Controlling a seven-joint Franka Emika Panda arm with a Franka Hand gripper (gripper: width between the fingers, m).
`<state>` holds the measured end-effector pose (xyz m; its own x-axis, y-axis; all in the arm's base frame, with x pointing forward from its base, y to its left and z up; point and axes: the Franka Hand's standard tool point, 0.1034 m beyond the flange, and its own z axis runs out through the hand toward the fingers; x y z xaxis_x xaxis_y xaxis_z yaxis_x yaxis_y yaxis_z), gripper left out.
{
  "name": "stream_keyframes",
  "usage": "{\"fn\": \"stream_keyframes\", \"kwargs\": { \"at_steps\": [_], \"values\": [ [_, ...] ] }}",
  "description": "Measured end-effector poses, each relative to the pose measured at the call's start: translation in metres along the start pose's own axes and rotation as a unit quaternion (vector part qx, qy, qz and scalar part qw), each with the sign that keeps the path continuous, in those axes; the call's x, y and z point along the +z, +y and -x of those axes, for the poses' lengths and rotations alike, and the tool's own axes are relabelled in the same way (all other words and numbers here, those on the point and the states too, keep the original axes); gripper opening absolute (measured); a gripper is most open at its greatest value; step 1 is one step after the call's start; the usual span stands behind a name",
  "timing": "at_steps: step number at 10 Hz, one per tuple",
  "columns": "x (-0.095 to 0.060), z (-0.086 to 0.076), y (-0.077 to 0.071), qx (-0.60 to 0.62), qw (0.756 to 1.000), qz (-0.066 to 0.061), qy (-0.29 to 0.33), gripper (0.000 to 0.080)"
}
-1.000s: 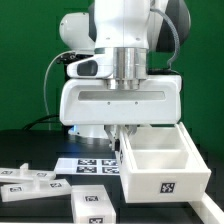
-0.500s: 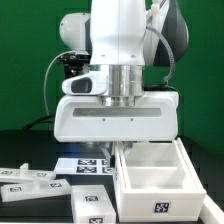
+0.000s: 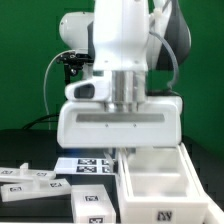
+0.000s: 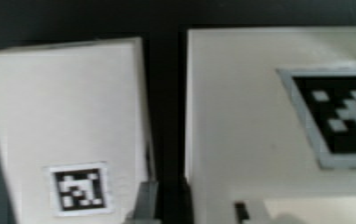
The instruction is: Assemble cabinet
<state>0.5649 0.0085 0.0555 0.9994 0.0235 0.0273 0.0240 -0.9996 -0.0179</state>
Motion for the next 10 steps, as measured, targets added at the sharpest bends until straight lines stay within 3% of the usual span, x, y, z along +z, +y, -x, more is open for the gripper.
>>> {"fn": "stream_keyframes", "kwargs": {
  "at_steps": [2, 3, 7, 10],
  "values": [
    [0.010, -0.005, -0.002, -0.001, 1.000, 0.000, 0.001, 0.0032],
    [0.011, -0.005, -0.007, -0.006, 1.000, 0.000, 0.003, 0.0032],
    [0.013, -0.004, -0.008, -0.004, 1.000, 0.000, 0.003, 0.0032],
    [0.033, -0.001, -0.012, 0.011, 1.000, 0.005, 0.005, 0.0032]
  ]
}}
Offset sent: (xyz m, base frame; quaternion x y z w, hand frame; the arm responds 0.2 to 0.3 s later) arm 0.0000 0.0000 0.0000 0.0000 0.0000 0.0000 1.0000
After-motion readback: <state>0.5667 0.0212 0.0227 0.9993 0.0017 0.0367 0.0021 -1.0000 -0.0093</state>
